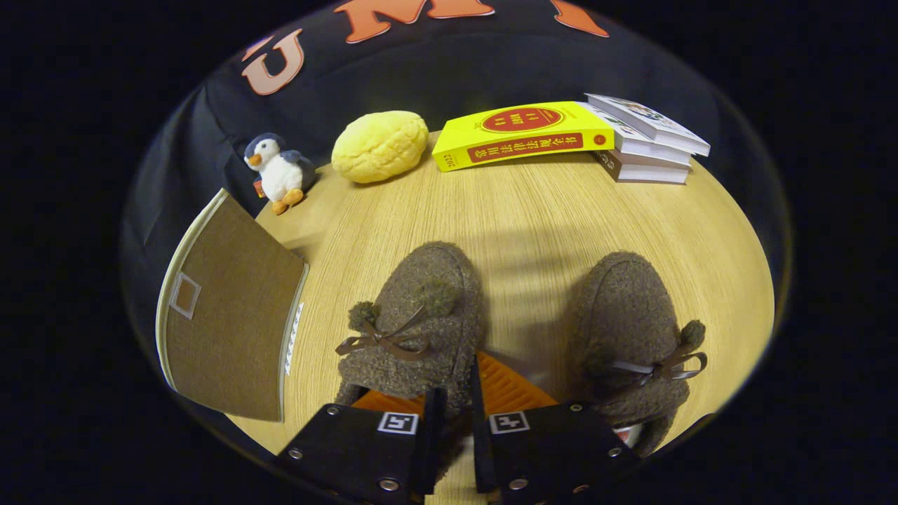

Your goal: Open the storage box then place both shoes into the box .Put the left shoe in first, then the right shoe, with the right side of both shoes facing outward in a uniform manner.

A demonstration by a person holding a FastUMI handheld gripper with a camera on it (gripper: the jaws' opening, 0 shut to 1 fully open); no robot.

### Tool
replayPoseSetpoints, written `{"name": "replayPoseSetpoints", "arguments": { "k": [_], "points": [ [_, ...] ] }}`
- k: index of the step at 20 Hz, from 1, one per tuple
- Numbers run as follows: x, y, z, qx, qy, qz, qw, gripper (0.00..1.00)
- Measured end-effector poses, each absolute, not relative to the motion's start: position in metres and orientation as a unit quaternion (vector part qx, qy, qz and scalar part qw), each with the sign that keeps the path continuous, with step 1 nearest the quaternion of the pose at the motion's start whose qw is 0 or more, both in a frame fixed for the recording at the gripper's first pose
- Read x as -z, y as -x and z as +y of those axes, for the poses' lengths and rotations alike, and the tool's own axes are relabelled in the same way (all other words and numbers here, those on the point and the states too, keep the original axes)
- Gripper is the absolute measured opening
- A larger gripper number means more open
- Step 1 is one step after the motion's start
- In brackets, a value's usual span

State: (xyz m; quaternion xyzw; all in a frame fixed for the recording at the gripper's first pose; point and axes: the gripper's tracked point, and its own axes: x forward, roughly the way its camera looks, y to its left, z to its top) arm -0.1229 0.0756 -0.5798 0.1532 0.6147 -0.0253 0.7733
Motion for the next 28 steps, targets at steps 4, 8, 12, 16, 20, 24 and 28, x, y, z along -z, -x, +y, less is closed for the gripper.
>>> {"name": "replayPoseSetpoints", "arguments": {
  "k": [4, 8, 12, 16, 20, 24, 28],
  "points": [
    [0.565, 0.118, 0.073, 0.051, -0.162, 0.610, 0.774, 0.04],
    [0.526, 0.101, 0.093, 0.044, -0.197, 0.594, 0.779, 0.04],
    [0.477, 0.074, 0.115, 0.030, -0.196, 0.572, 0.796, 0.04],
    [0.427, 0.051, 0.149, 0.013, -0.196, 0.554, 0.809, 0.04],
    [0.381, 0.027, 0.192, -0.013, -0.183, 0.543, 0.820, 0.04],
    [0.367, 0.012, 0.243, -0.037, -0.173, 0.545, 0.820, 0.04],
    [0.378, 0.005, 0.295, -0.044, -0.174, 0.563, 0.807, 0.04]
  ]
}}
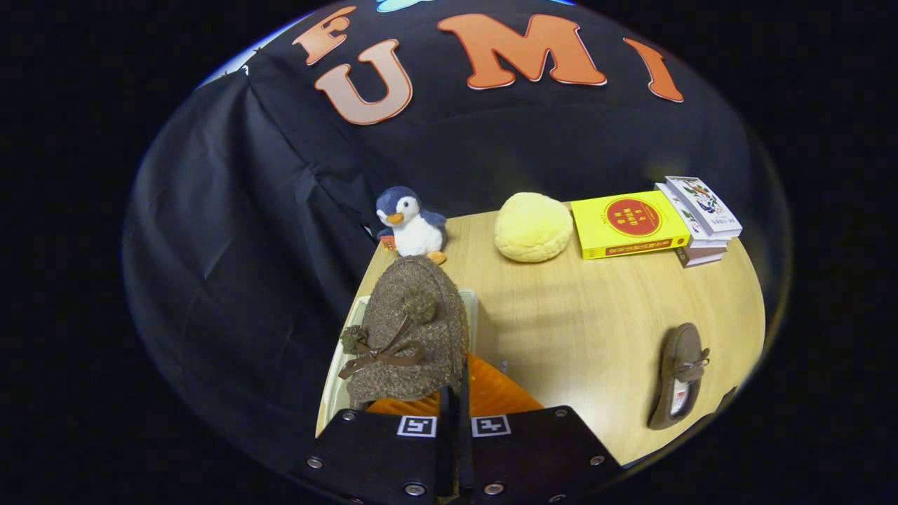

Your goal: Open the storage box then place both shoes into the box .Put the left shoe in first, then the right shoe, with the right side of both shoes facing outward in a uniform manner.

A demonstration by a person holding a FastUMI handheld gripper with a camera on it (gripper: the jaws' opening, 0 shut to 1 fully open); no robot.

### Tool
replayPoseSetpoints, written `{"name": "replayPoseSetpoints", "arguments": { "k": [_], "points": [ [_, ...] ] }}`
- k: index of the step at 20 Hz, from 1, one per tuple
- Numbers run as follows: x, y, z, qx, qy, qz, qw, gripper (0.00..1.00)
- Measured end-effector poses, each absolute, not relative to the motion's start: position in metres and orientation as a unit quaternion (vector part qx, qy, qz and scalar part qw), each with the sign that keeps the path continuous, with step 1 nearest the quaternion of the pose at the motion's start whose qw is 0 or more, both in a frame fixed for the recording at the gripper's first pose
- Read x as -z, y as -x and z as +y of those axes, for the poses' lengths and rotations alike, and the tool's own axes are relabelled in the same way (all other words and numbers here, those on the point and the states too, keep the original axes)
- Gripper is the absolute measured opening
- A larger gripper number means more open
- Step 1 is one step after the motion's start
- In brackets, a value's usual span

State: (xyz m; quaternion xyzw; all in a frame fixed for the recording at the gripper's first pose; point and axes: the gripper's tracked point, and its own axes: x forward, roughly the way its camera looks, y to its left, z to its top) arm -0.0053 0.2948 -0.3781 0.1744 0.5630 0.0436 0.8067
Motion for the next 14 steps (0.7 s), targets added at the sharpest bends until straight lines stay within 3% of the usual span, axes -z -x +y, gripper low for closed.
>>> {"name": "replayPoseSetpoints", "arguments": {
  "k": [14],
  "points": [
    [0.491, 0.046, 0.386, -0.038, -0.125, 0.685, 0.717, 0.04]
  ]
}}
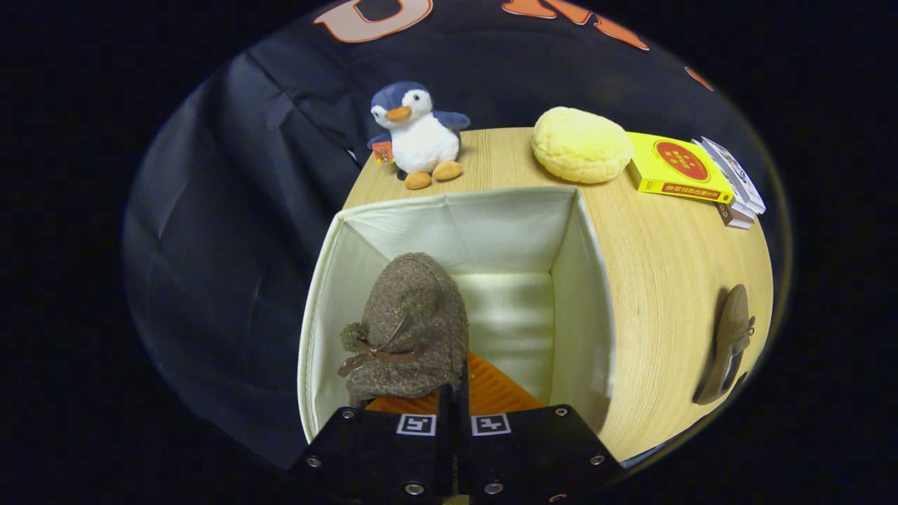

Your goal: Open the storage box then place both shoes into the box .Put the left shoe in first, then the right shoe, with the right side of both shoes facing outward in a uniform manner.

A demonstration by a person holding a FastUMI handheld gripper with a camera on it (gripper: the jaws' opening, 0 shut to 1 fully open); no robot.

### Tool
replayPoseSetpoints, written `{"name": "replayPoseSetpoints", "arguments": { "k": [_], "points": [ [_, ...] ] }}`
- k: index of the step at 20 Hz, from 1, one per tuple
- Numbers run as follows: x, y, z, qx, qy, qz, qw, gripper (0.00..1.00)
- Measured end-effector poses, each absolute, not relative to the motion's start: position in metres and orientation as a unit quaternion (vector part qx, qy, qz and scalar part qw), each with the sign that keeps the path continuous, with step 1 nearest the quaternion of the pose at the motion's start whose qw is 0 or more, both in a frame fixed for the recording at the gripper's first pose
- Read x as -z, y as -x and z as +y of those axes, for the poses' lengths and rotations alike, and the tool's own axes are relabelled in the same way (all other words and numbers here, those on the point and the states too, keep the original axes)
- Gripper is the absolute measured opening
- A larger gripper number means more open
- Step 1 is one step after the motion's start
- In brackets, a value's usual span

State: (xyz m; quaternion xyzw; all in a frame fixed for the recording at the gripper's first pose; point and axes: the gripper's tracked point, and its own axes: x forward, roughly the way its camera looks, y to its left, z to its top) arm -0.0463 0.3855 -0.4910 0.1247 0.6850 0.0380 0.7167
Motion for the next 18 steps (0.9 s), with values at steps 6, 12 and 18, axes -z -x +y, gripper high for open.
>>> {"name": "replayPoseSetpoints", "arguments": {
  "k": [6, 12, 18],
  "points": [
    [0.523, 0.059, 0.406, -0.023, -0.117, 0.726, 0.677, 0.05],
    [0.531, 0.083, 0.422, -0.047, -0.129, 0.761, 0.634, 0.29],
    [0.480, 0.082, 0.428, -0.117, -0.200, 0.744, 0.627, 0.60]
  ]
}}
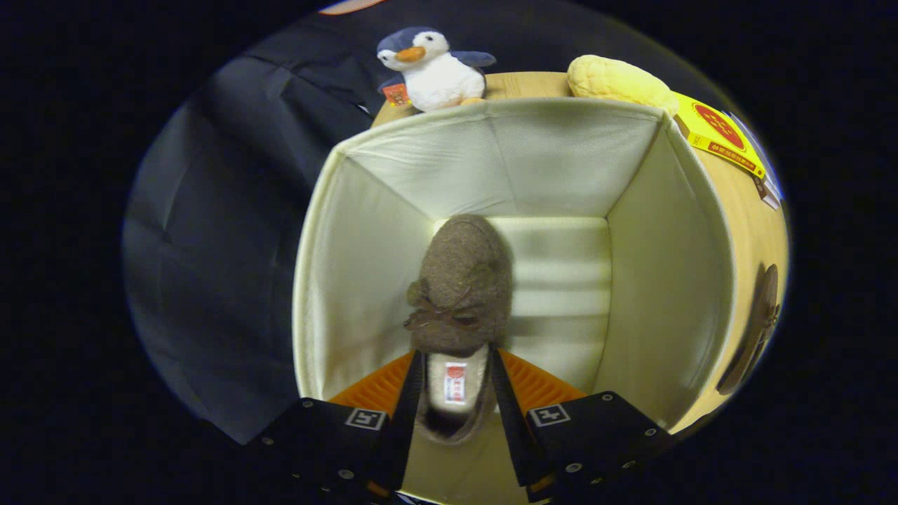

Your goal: Open the storage box then place both shoes into the box .Put the left shoe in first, then the right shoe, with the right side of both shoes facing outward in a uniform manner.

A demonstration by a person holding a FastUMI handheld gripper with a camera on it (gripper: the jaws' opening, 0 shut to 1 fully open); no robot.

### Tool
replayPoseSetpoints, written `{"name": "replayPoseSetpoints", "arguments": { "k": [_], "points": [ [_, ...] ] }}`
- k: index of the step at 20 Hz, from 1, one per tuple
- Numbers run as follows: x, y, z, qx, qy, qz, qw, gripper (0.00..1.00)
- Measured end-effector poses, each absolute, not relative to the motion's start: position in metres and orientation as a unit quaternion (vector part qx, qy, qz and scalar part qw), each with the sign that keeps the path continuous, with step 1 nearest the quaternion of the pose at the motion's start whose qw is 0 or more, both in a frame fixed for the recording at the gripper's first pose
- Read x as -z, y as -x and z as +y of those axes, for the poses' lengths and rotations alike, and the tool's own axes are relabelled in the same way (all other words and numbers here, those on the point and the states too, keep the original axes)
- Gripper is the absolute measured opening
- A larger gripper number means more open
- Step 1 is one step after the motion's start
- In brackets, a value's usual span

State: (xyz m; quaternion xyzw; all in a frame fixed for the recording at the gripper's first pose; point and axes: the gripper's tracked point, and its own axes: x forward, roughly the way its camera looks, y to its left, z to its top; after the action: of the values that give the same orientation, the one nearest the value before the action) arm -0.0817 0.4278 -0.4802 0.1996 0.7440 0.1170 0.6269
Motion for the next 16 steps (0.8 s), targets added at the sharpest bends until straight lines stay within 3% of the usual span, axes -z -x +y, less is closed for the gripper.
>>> {"name": "replayPoseSetpoints", "arguments": {
  "k": [4, 6, 10, 16],
  "points": [
    [0.433, 0.072, 0.412, -0.157, -0.241, 0.704, 0.650, 0.83],
    [0.413, 0.073, 0.388, -0.159, -0.253, 0.684, 0.666, 0.89],
    [0.388, 0.090, 0.335, -0.165, -0.273, 0.668, 0.672, 0.93],
    [0.373, 0.088, 0.217, -0.112, -0.308, 0.628, 0.706, 0.93]
  ]
}}
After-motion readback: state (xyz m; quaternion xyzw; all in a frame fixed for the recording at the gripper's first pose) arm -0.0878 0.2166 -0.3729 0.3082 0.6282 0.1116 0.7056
